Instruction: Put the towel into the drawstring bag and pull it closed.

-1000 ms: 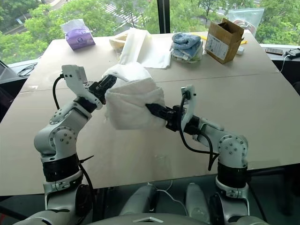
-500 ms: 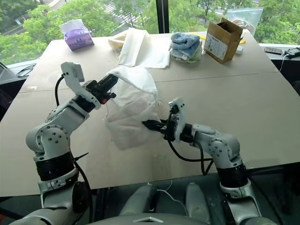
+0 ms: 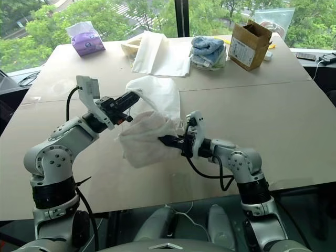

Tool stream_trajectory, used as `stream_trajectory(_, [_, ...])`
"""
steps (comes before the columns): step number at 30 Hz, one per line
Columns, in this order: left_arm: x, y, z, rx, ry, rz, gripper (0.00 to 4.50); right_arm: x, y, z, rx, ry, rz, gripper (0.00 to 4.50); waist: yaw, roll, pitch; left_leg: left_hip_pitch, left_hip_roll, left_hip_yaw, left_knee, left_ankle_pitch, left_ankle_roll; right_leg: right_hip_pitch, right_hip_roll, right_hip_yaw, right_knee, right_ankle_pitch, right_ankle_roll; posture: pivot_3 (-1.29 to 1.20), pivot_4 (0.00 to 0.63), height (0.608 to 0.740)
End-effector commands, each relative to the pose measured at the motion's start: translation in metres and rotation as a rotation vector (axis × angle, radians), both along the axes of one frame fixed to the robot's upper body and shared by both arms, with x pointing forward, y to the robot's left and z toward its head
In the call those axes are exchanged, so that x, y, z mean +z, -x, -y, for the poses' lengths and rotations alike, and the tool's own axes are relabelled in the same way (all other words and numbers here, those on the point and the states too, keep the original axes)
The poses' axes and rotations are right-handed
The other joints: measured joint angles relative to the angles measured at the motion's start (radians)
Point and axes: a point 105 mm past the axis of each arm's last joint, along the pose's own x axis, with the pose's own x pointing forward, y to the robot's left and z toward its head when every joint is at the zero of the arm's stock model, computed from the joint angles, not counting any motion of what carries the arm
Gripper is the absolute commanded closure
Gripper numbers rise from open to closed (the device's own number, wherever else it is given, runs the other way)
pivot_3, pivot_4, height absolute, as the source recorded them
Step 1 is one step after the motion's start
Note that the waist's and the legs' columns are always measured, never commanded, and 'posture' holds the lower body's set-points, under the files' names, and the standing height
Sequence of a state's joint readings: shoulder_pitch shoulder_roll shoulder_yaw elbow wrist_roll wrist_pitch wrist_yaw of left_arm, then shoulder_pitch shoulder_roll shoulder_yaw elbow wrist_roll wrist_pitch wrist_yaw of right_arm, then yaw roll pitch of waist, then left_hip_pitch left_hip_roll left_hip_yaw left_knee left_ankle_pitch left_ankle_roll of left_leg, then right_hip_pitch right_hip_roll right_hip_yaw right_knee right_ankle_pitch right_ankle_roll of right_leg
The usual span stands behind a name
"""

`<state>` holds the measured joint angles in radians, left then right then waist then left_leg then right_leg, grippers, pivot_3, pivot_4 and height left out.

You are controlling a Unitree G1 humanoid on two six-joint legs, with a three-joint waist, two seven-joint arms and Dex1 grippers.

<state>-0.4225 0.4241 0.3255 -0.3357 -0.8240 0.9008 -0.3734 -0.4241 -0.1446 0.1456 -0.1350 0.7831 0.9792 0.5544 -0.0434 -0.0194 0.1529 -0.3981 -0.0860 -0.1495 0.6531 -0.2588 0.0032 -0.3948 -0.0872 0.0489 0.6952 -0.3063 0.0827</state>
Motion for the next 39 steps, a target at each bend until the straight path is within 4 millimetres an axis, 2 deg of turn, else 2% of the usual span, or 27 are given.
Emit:
stream_trajectory(1, [0.011,0.007,0.003,-0.021,-0.002,0.057,4.5,0.013,0.006,-0.006,0.058,-0.013,0.067,4.48,0.0,0.0,0.0,0.0,0.0,0.0,0.0,0.0,0.0,0.0,0.0,0.0,0.0,0.0,0.0,0.0,0.15,0.74])
stream_trajectory(9, [0.005,0.011,0.01,-0.051,-0.024,0.053,4.5,0.014,0.01,-0.008,0.088,-0.001,0.079,4.48,0.0,0.0,0.0,0.0,0.0,0.0,0.0,0.0,0.0,0.0,0.0,0.0,0.0,0.0,0.0,0.0,0.15,0.74])
stream_trajectory(16, [-0.001,0.02,0.013,-0.093,-0.04,0.047,4.5,0.021,-0.031,0.006,-0.172,-0.14,-0.085,4.48,0.002,0.0,0.0,0.0,0.0,0.0,0.0,0.0,0.0,0.0,0.0,0.0,0.0,0.0,0.0,0.0,0.15,0.74])
stream_trajectory(25, [-0.009,0.026,0.023,-0.14,-0.046,0.016,4.5,0.028,-0.063,0.013,-0.398,-0.284,-0.267,4.48,-0.003,0.001,0.0,0.0,0.001,0.002,-0.001,0.0,0.0,-0.002,0.0,0.002,0.001,0.0,0.0,0.0,0.15,0.74])
stream_trajectory(33, [-0.012,0.025,0.024,-0.139,-0.048,0.004,4.5,0.049,-0.075,0.014,-0.482,-0.513,-0.366,4.48,-0.001,0.001,0.0,0.0,0.0,0.002,-0.002,0.0,0.0,-0.002,0.0,0.002,0.0,0.0,0.0,0.0,0.15,0.74])
stream_trajectory(39, [-0.008,0.019,0.017,-0.096,-0.026,0.009,4.5,0.054,-0.08,0.023,-0.527,-0.631,-0.458,4.48,-0.009,0.001,0.001,0.0,0.001,0.003,-0.002,0.0,0.0,-0.002,0.0,0.003,0.0,0.0,0.0,0.0,0.15,0.74])
